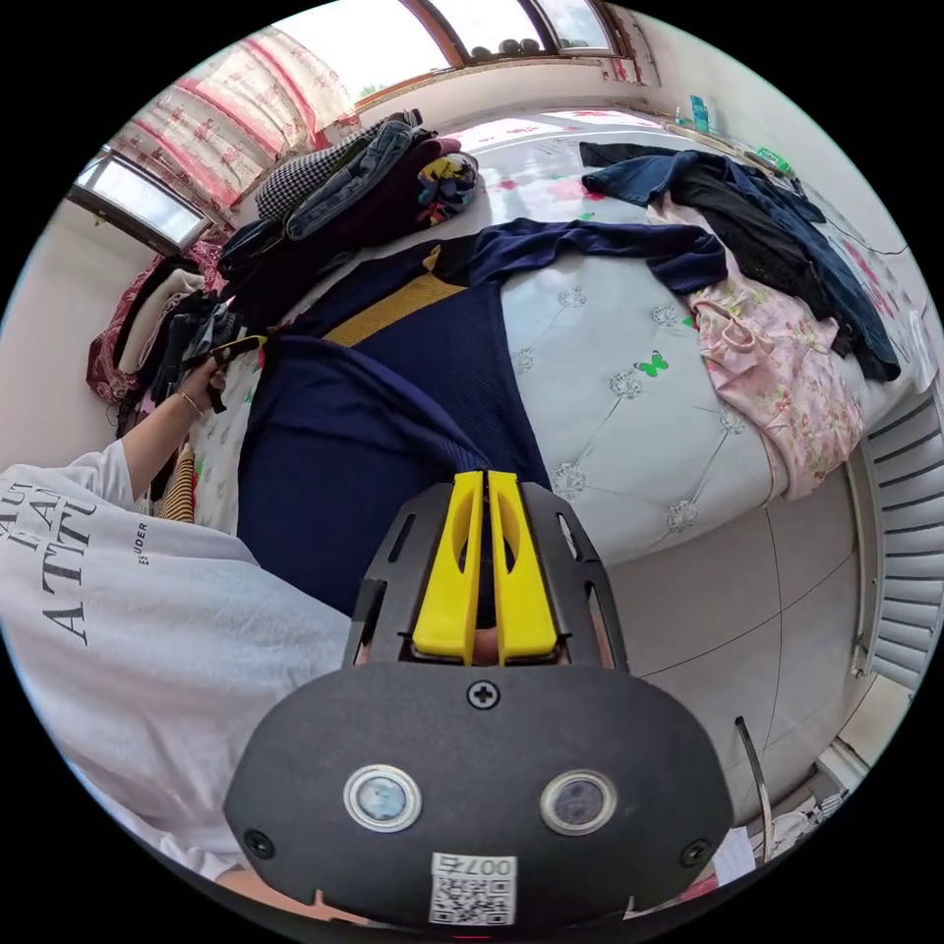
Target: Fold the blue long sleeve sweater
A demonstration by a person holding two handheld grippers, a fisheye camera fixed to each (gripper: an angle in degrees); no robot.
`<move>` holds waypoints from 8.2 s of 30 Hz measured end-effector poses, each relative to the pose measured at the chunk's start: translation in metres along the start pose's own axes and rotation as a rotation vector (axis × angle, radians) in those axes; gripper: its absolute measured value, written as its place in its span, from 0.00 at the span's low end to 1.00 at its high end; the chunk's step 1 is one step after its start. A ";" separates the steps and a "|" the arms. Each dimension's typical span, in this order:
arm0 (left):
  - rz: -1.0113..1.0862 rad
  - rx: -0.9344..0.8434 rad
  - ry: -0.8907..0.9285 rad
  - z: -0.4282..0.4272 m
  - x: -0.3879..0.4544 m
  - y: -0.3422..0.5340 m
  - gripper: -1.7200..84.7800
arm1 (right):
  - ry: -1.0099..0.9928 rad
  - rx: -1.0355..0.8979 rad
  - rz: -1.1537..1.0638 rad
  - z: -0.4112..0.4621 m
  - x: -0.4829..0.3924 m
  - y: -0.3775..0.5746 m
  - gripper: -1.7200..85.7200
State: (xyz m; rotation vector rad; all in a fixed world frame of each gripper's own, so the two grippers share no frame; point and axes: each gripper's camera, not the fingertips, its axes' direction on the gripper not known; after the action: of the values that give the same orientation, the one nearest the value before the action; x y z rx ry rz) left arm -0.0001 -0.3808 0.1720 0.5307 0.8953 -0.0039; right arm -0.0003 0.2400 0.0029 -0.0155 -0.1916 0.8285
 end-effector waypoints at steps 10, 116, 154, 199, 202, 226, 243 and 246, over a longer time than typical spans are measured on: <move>-0.019 0.050 -0.038 -0.035 0.005 0.016 0.11 | 0.085 0.104 0.166 -0.008 0.035 -0.053 0.03; -0.209 -0.043 -0.073 -0.006 0.010 0.009 0.01 | -0.246 -0.181 -0.720 0.170 -0.142 -0.261 0.09; -0.558 -0.077 -0.264 -0.040 0.043 0.051 0.01 | 0.393 0.167 0.255 -0.033 0.175 -0.322 0.03; -0.114 -0.207 0.020 -0.013 0.122 0.108 0.11 | 0.001 -0.047 -0.562 0.066 -0.138 -0.099 0.10; -0.084 -0.231 -0.075 -0.007 0.125 0.098 0.05 | 0.092 -0.048 -0.591 0.092 -0.134 -0.112 0.11; -0.222 -0.270 0.071 -0.064 0.100 0.146 0.03 | -0.059 0.046 -0.514 0.101 -0.102 -0.231 0.05; -0.154 -0.089 0.212 -0.056 0.068 0.070 0.02 | 0.152 0.050 -0.187 0.171 -0.015 -0.369 0.04; -0.124 -0.083 0.203 -0.052 0.060 0.057 0.02 | 0.030 0.093 -0.181 0.142 0.005 -0.351 0.06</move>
State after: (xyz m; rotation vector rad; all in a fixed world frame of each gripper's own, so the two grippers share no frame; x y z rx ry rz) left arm 0.0123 -0.2954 0.1265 0.4022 1.1205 -0.0257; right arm 0.2340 -0.0026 0.1744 0.0761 -0.1239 0.6555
